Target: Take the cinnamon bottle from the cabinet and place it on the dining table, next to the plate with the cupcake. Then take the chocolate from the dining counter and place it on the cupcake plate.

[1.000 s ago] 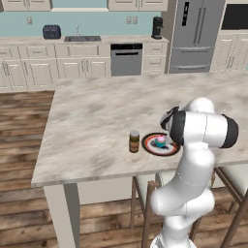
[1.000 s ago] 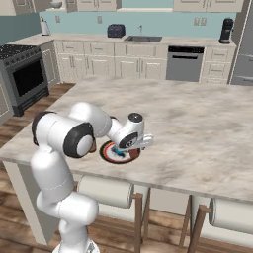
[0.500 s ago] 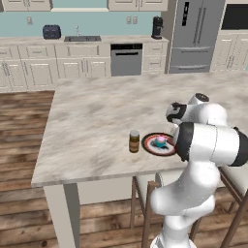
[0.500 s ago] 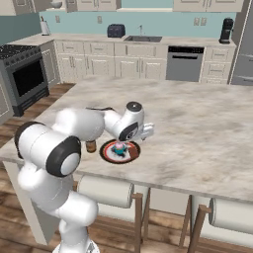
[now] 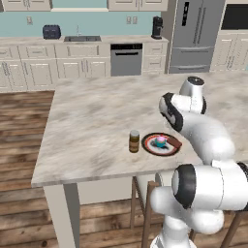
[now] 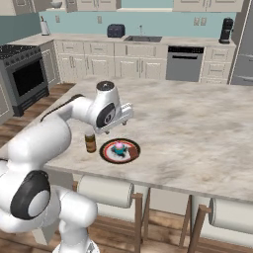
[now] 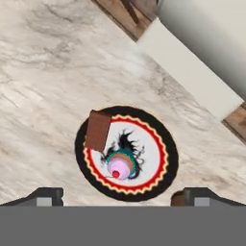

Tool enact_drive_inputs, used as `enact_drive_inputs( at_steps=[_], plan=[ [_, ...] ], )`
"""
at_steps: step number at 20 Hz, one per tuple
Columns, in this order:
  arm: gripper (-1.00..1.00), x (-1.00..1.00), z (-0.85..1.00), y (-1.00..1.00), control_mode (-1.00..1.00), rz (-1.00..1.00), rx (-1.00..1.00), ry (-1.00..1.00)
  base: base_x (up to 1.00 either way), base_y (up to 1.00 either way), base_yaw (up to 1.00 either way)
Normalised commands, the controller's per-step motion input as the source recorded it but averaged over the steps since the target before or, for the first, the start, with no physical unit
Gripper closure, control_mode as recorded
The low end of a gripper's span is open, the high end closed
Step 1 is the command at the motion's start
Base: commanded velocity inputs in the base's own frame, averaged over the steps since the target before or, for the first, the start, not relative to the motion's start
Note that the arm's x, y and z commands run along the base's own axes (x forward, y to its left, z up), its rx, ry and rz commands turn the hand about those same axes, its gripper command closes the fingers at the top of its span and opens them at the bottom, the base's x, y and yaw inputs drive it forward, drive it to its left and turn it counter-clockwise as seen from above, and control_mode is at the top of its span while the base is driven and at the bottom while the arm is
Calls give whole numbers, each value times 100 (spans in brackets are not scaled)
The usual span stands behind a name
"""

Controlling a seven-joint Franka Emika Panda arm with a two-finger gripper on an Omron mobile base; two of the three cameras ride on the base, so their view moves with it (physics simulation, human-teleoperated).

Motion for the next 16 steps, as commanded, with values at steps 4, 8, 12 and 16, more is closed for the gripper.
enact_drive_inputs(
  at_steps=[4,8,12,16],
  plan=[
    [-100,-50,100,100,-100,0,-17,0,0,0,0],
    [-100,-55,93,100,-100,0,-22,0,0,0,0],
    [-100,-69,67,100,-100,0,-25,0,0,0,0],
    [-100,-69,20,100,-100,0,-24,0,0,0,0]
  ],
)
